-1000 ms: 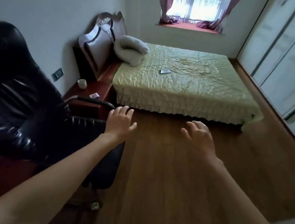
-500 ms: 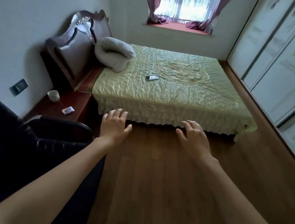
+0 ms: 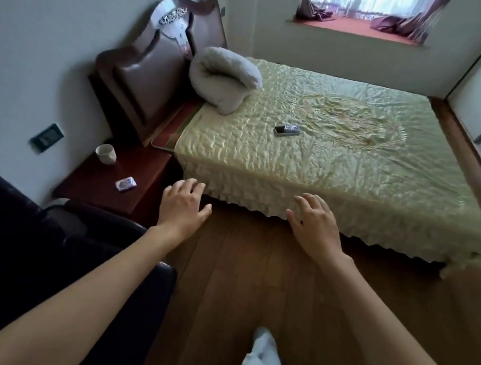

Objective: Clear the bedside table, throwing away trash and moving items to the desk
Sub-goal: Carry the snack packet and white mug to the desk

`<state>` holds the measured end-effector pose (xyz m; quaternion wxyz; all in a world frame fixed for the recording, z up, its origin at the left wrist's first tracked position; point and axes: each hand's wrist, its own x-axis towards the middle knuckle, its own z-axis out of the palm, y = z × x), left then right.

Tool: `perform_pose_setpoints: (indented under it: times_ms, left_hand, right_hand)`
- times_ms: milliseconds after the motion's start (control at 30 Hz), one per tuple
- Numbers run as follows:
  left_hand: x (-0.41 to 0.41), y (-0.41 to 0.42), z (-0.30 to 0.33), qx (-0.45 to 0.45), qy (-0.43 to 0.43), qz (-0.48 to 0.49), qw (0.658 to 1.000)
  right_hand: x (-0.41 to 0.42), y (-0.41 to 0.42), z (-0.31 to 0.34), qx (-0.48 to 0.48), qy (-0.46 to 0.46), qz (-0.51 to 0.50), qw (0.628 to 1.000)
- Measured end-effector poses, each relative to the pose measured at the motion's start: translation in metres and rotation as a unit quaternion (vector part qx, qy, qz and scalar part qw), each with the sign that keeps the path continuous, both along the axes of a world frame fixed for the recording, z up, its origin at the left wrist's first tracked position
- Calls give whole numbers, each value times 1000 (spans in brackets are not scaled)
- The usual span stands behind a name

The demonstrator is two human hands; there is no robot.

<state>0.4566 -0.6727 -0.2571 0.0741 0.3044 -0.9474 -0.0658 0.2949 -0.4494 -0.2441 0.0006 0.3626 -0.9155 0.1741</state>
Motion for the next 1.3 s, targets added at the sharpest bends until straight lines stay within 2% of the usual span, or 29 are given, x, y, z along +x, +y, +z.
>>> perform_pose_setpoints:
  times_ms: [233,367,600,900,1000,1300]
  left_hand:
    - [-94,-58,4,-3,-1,92,996]
    - [-119,-84,0,1,0,153,988]
    - [-118,-146,-22,18,-26,259,965]
    - [-111,-258,-56,37,15,354,934]
    - [-111,-286,-65,46,1,374,926]
    - [-134,-368,-98,76,-15,458,885]
  right_hand:
    - [-137,-83,4,9,-1,70,997]
    - [-186,-148,-2,27,4,139,990]
    - [-214,-259,-26,54,-34,264,962]
    - [-224,-423,-56,86,-42,354,930]
    - [-222,-470,-68,90,-78,369,922]
    - [-241,-621,-100,131,-80,467,871]
